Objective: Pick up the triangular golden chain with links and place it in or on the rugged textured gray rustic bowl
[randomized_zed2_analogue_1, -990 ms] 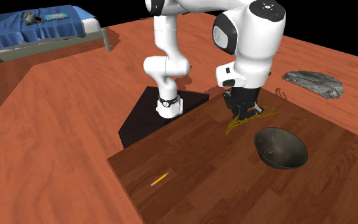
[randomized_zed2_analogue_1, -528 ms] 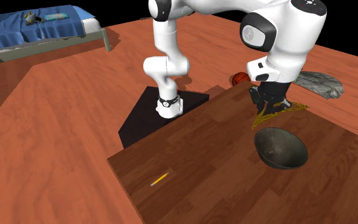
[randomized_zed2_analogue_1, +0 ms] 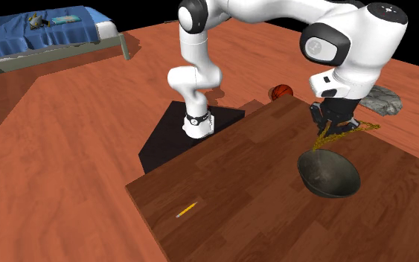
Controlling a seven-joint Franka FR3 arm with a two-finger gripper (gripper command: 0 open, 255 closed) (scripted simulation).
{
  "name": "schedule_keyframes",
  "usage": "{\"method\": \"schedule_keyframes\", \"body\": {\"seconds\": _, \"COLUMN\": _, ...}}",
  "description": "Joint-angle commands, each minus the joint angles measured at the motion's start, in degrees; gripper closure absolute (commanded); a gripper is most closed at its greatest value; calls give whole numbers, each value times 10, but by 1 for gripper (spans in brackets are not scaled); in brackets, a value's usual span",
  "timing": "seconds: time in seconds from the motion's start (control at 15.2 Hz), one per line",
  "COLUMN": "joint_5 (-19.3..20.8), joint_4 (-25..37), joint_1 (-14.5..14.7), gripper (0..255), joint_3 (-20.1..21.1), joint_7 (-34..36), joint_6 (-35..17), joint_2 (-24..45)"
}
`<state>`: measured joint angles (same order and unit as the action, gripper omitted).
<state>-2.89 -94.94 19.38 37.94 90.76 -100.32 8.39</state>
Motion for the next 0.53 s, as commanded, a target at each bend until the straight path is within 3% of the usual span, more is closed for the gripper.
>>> {"method": "schedule_keyframes", "body": {"seconds": 0.0, "joint_5": 0, "joint_4": -13, "joint_1": 0, "gripper": 255, "joint_3": 0, "joint_7": -1, "joint_6": -14, "joint_2": 1}}
{"method": "schedule_keyframes", "body": {"seconds": 0.46, "joint_5": 3, "joint_4": -62, "joint_1": 0, "gripper": 255, "joint_3": -1, "joint_7": -4, "joint_6": -67, "joint_2": 6}}
